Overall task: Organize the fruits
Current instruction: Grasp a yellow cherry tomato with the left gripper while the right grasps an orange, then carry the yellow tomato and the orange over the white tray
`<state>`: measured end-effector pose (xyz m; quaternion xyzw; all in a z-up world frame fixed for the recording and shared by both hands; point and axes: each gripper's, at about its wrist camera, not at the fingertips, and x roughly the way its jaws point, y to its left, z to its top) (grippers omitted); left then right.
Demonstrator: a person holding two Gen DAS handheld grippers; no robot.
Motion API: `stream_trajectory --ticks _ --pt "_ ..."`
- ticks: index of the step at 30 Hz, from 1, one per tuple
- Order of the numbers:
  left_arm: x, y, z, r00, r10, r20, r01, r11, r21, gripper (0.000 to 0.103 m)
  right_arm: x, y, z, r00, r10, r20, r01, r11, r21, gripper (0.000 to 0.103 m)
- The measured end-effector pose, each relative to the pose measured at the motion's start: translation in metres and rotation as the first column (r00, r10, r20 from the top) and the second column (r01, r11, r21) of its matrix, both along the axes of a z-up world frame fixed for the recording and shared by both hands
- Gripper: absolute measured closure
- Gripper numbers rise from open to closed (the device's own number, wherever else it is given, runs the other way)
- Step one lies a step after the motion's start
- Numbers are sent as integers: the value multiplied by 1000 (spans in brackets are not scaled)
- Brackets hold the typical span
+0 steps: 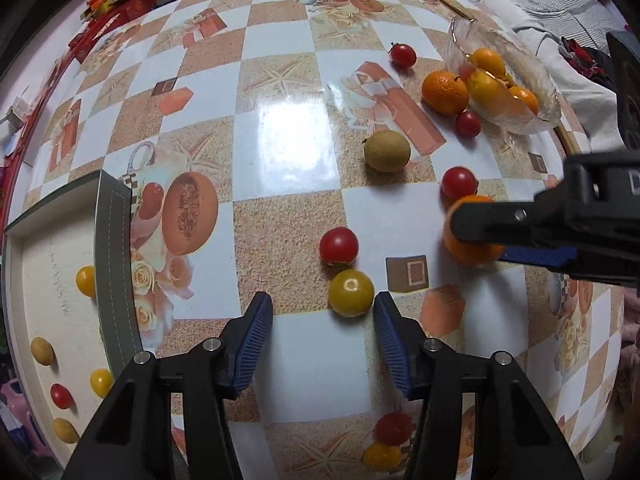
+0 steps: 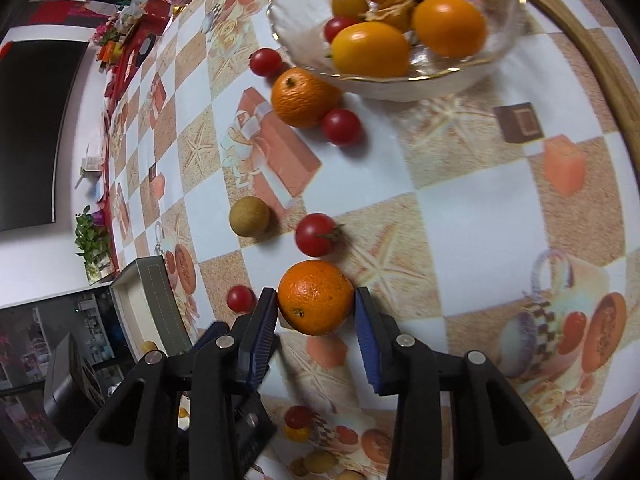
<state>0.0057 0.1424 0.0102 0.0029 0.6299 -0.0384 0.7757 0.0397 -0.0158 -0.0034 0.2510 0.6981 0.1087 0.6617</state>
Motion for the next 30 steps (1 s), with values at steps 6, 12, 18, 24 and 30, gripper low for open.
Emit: stream_trajectory --ticks 6,12,18,24,30 --pt "-2 -7 7 999 -39 13 40 998 -57 80 -11 -8 6 1000 18 18 -18 1000 -20 61" --pt "-13 5 28 999 -28 36 31 995 -91 80 -27 -10 15 997 63 45 -60 996 -62 61" --pt "-30 34 51 998 17 54 -12 994 -106 80 -45 -1 28 987 137 80 -128 986 -110 61" --pt "-53 58 64 997 44 57 -40 996 -74 80 -63 16 42 971 211 108 -195 970 -142 61" --pt "-73 85 73 994 91 56 -87 994 -61 80 -77 41 56 954 272 125 -253 955 -153 61"
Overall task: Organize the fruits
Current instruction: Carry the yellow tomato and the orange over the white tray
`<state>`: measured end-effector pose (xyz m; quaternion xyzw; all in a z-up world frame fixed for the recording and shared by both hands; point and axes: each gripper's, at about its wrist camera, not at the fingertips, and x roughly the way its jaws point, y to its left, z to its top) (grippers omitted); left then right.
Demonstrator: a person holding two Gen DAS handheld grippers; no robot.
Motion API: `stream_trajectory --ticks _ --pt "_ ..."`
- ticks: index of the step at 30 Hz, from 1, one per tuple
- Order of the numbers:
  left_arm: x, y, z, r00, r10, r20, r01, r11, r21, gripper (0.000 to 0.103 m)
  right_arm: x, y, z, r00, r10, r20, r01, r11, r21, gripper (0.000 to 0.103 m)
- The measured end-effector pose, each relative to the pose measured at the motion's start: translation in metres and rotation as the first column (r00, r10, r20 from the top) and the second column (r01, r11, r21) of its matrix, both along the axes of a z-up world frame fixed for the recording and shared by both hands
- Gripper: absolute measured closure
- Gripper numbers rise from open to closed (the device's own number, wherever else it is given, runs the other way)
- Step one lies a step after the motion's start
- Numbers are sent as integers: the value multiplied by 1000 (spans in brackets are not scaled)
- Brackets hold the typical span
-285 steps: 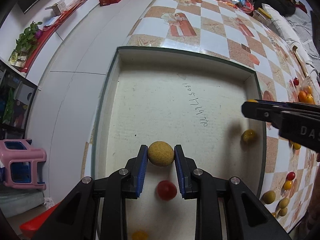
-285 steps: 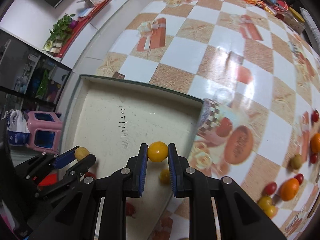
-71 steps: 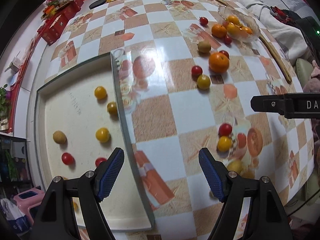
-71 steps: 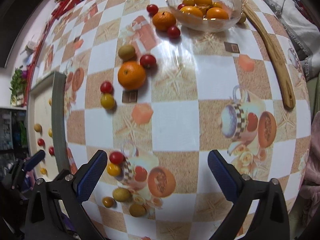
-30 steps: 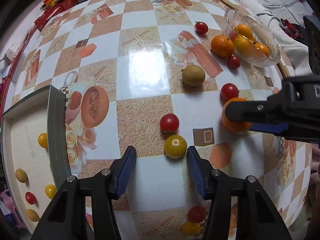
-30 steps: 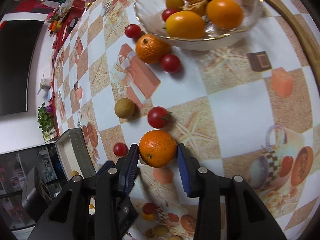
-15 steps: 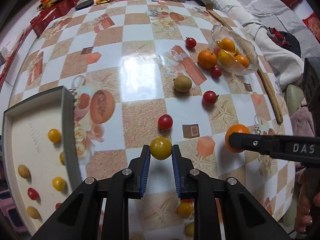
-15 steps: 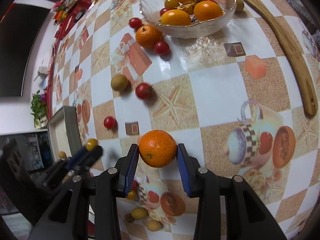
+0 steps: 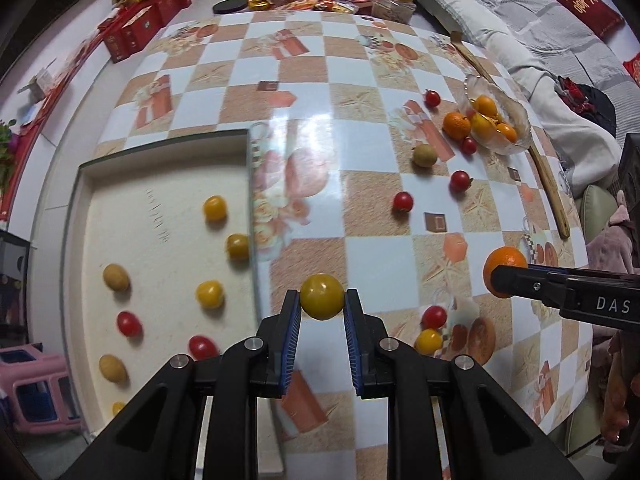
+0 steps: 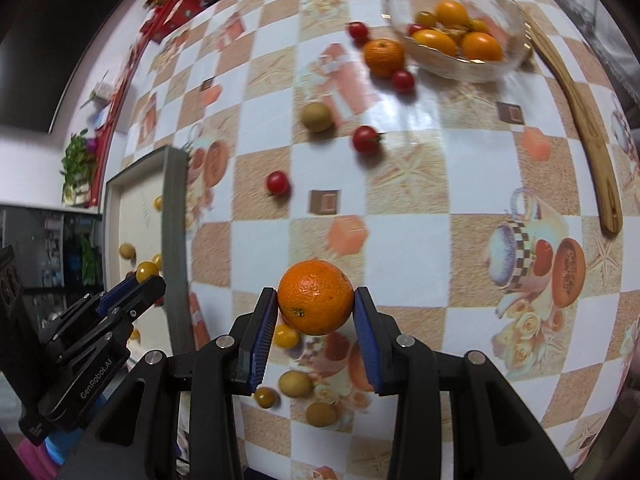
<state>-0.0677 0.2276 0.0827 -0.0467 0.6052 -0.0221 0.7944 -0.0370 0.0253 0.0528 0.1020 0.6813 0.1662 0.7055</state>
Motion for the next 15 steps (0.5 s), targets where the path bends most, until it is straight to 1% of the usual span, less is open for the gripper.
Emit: stream_trajectory --ticks 8,15 --pt "-25 43 7 997 71 2 -71 997 16 80 -7 48 11 996 86 12 -86 996 -2 61" --pt "-46 81 1 991 136 -8 -136 990 26 80 -8 93 19 986 166 28 -166 986 -2 61"
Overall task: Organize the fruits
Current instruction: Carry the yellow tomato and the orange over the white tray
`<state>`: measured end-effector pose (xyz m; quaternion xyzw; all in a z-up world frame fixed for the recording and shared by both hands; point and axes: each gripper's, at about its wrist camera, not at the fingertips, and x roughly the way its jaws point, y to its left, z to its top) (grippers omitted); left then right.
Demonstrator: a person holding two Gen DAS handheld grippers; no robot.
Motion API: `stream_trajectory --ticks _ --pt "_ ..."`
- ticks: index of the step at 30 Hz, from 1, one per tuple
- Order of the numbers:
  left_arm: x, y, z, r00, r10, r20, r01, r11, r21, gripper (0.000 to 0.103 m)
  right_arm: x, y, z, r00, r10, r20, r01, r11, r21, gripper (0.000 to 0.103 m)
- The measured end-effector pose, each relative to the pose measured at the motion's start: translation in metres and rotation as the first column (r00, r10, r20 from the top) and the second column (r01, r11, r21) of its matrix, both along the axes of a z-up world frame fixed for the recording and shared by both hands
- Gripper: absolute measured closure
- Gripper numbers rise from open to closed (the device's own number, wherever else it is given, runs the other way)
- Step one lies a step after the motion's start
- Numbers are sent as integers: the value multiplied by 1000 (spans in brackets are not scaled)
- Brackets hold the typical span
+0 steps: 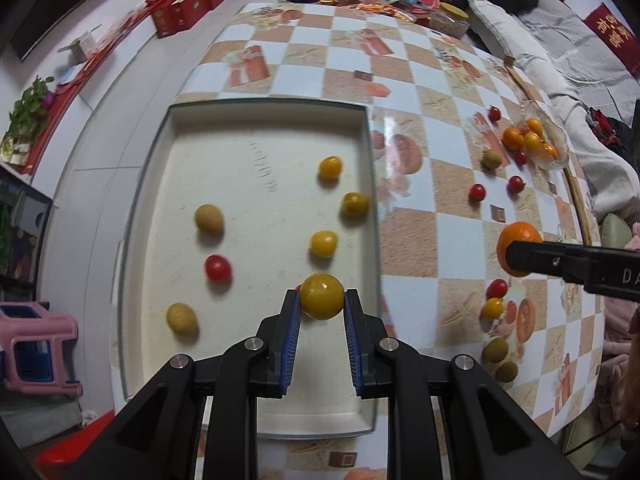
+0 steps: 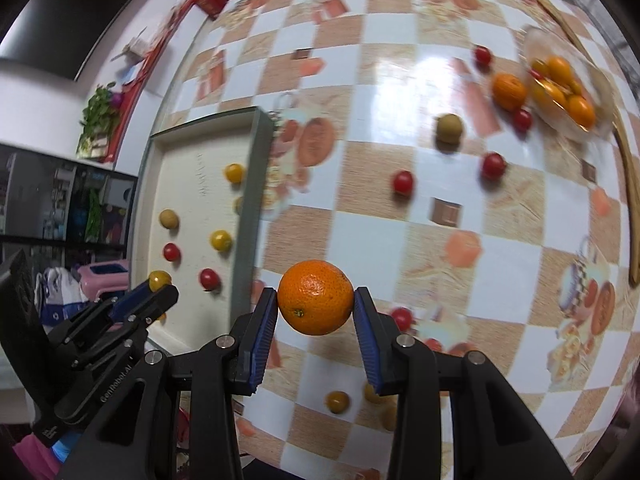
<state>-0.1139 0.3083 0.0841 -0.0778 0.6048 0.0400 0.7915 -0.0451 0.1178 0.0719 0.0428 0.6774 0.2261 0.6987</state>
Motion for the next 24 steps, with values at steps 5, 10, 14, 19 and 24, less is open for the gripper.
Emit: stream_trajectory --ticks 5,10,14,19,24 --pt "-16 19 -12 1000 20 -24 -19 1000 23 80 0 32 0 999 53 2 -53 999 -3 61" --pt "-30 34 -28 997 56 -60 -54 998 24 80 0 67 -6 994 113 4 -113 994 -13 61" --pt "-33 40 -41 994 69 -81 -67 997 28 80 2 94 -12 988 153 5 -153 988 -21 61" --pt "-33 38 -53 995 46 -94 -42 998 44 80 11 126 -23 979 205 13 -204 978 -42 61" --pt "-34 39 -60 994 44 -102 -41 998 38 80 18 151 -34 971 238 15 -236 970 -59 61"
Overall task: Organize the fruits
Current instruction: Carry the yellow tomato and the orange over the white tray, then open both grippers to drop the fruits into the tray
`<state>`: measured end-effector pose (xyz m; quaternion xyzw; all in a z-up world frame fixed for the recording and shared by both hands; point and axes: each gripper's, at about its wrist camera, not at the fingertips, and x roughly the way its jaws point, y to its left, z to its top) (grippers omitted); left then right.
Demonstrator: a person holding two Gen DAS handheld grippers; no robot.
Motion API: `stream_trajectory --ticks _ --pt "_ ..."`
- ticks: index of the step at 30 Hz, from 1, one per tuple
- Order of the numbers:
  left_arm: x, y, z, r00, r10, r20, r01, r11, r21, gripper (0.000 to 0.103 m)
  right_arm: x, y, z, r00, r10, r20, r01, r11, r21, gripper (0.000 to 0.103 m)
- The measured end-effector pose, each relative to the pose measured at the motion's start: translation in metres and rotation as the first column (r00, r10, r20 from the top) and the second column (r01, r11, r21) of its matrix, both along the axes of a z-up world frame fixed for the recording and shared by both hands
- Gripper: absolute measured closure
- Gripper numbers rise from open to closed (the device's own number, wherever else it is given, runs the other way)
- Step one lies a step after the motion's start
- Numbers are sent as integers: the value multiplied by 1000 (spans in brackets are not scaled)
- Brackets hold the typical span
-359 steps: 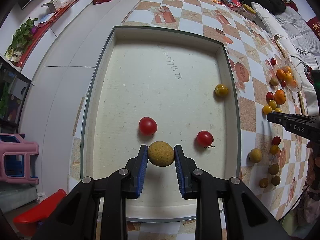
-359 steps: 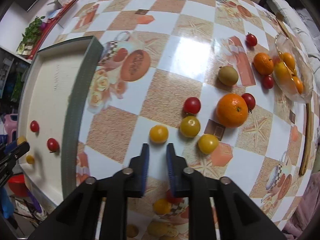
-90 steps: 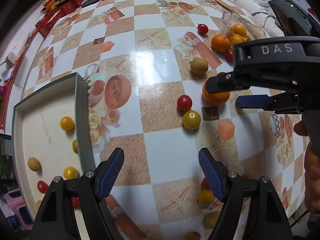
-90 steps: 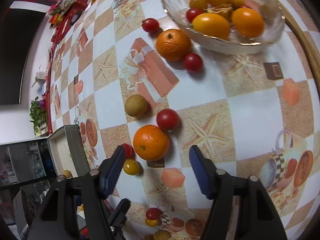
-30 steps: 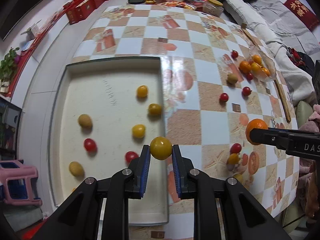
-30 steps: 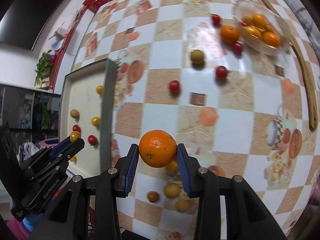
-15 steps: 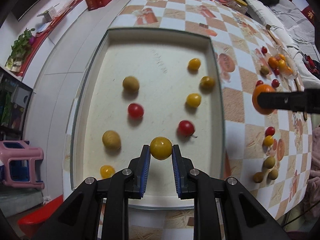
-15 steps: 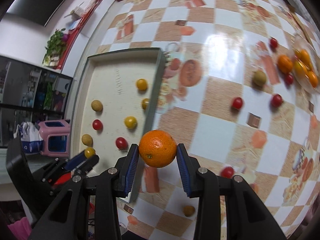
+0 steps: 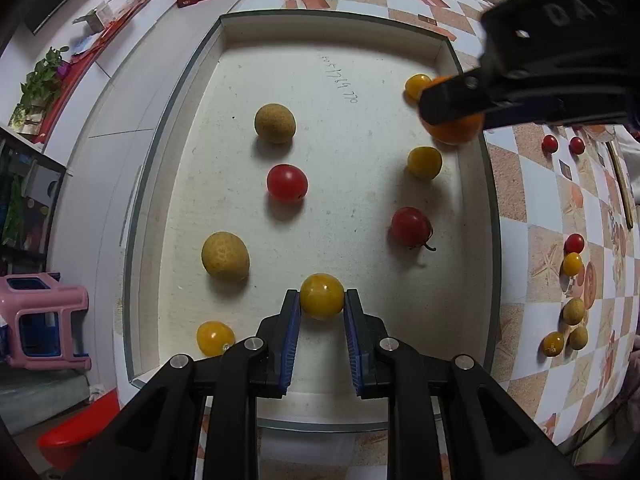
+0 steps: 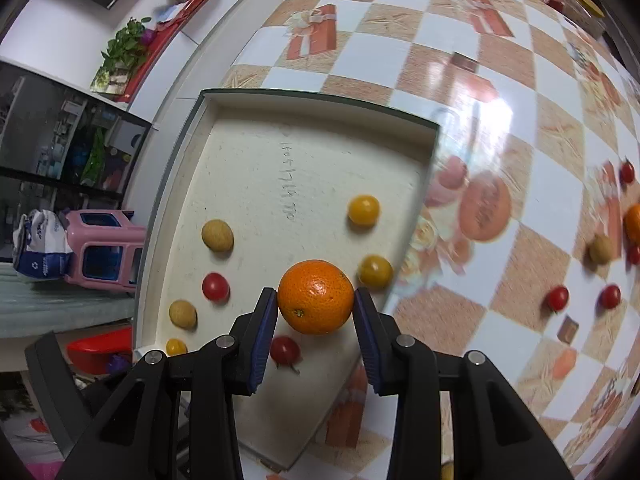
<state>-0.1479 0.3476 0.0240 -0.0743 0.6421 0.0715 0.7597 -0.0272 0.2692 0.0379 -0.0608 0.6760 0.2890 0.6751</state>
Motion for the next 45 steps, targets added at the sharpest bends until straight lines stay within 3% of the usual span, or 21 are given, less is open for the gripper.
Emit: stream_trajectory --ticks 16,18,19,20,22,25,33,39,45 --pt "1 -13 -7 999 -41 -15 42 998 37 79 1 41 -26 996 84 22 -82 993 -83 59" --pt "1 -14 -7 999 -47 -16 48 998 38 67 2 42 -27 997 79 1 -79 994 -75 52" --pt "0 -15 -6 999 -46 -14 46 998 43 40 2 42 -27 997 77 -2 -77 995 -70 42" --pt "-1 -14 -4 999 -41 0 41 997 58 25 3 43 -26 997 78 -3 -78 995 -59 33" --pt "-3 -16 1 998 -47 31 44 996 82 25 3 41 -21 997 75 4 -74 996 -40 23" --pt "0 -20 2 998 -64 13 63 995 82 25 6 34 -9 999 50 19 -49 999 -14 20" --pt "16 -41 28 992 -112 54 107 990 92 25 19 -40 23 993 -98 64 97 995 20 18" --pt "41 -74 50 977 -191 94 182 979 95 25 22 -124 25 966 -243 90 246 969 -19 18" --pt "78 -108 55 962 -255 100 247 965 89 25 31 -214 8 927 -362 95 371 923 -105 18"
